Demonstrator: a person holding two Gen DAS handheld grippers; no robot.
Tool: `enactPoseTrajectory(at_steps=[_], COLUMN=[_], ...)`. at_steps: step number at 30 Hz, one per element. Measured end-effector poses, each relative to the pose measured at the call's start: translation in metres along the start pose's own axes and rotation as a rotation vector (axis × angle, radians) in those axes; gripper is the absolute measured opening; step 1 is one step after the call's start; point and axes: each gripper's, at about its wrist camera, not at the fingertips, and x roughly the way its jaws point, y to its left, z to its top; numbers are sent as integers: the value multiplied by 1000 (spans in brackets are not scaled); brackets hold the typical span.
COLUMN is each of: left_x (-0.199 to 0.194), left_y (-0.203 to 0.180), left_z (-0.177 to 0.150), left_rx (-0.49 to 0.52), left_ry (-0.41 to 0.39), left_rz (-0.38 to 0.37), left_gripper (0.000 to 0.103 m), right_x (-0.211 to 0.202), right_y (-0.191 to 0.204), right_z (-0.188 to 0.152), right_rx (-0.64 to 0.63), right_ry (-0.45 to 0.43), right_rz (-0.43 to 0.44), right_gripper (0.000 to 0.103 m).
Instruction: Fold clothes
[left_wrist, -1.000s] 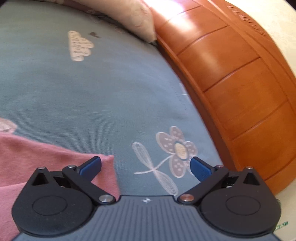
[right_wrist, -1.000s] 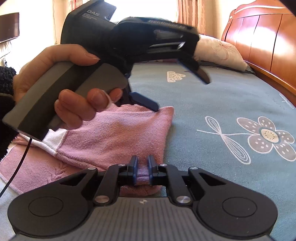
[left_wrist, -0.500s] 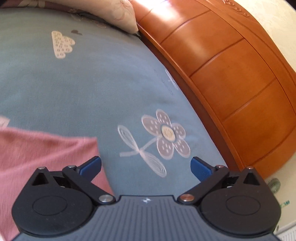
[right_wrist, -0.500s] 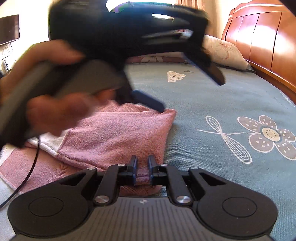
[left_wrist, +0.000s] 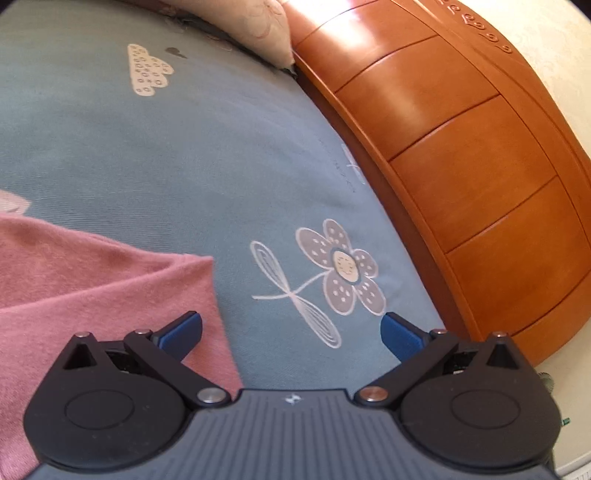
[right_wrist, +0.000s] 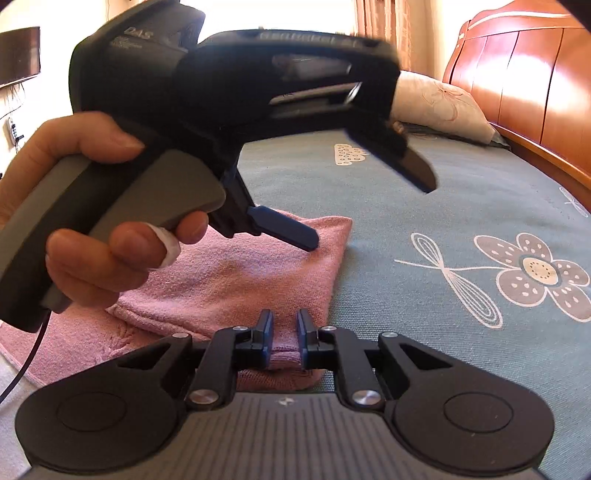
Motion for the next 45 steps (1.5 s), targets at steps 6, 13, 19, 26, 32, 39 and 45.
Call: enactPoseTrajectory(at_steps=[6, 13, 19, 26, 32, 39, 45], left_x=[11, -61, -89, -97, -106, -127, -146], left_y=[-5, -22, 28, 38, 48, 53, 59], left_z=[14, -2, -35, -44, -59, -63, -80], left_rx=[-14, 51, -103, -158, -171, -201, -206], left_ry=[5, -28, -42, -103, -114, -151, -155], left_rz=[62, 120, 137, 111, 154, 187, 212], left_gripper=[101, 102, 102, 102, 102, 102, 102], right_x=[-2, -14, -25, -26, -24, -25, -25], right_y=[-1, -2, 8, 7, 1, 5, 8], right_z=[-3, 2, 3, 3, 1, -1, 0], right_rx=[6, 44, 3, 22, 44, 26, 23], right_ry=[-4, -58, -84, -56, -47, -47, -42], right_rz=[2, 38, 48, 36, 9, 6, 10], right_gripper=[18, 31, 44, 50, 54, 64, 70])
